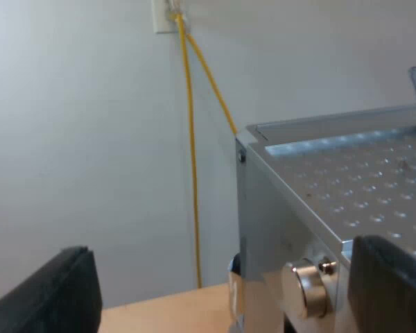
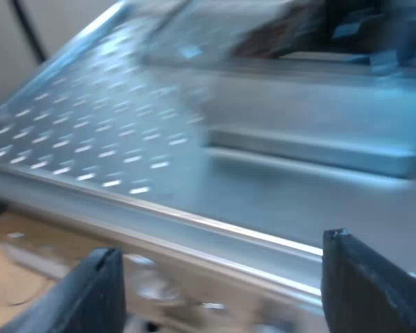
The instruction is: Pour the beans into the coffee machine
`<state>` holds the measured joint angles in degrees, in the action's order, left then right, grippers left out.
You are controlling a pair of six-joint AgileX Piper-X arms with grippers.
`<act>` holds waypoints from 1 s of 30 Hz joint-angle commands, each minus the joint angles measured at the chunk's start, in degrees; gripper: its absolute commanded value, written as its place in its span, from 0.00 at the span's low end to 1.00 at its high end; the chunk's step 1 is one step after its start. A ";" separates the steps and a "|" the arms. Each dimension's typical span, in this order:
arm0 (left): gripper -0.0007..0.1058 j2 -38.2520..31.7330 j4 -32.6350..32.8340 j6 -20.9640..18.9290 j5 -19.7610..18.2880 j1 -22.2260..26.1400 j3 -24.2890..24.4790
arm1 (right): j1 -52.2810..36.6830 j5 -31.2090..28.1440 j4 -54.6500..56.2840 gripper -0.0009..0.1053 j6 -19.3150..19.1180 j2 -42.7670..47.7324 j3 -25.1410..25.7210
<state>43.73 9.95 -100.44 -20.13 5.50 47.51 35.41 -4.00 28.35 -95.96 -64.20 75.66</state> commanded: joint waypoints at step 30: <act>0.72 -15.52 16.41 2.53 4.29 -1.50 2.79 | -32.75 3.35 23.27 0.59 -11.38 23.29 0.82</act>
<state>28.83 26.78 -97.75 -15.99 4.51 49.76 2.87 -1.03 51.47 -106.31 -41.70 75.66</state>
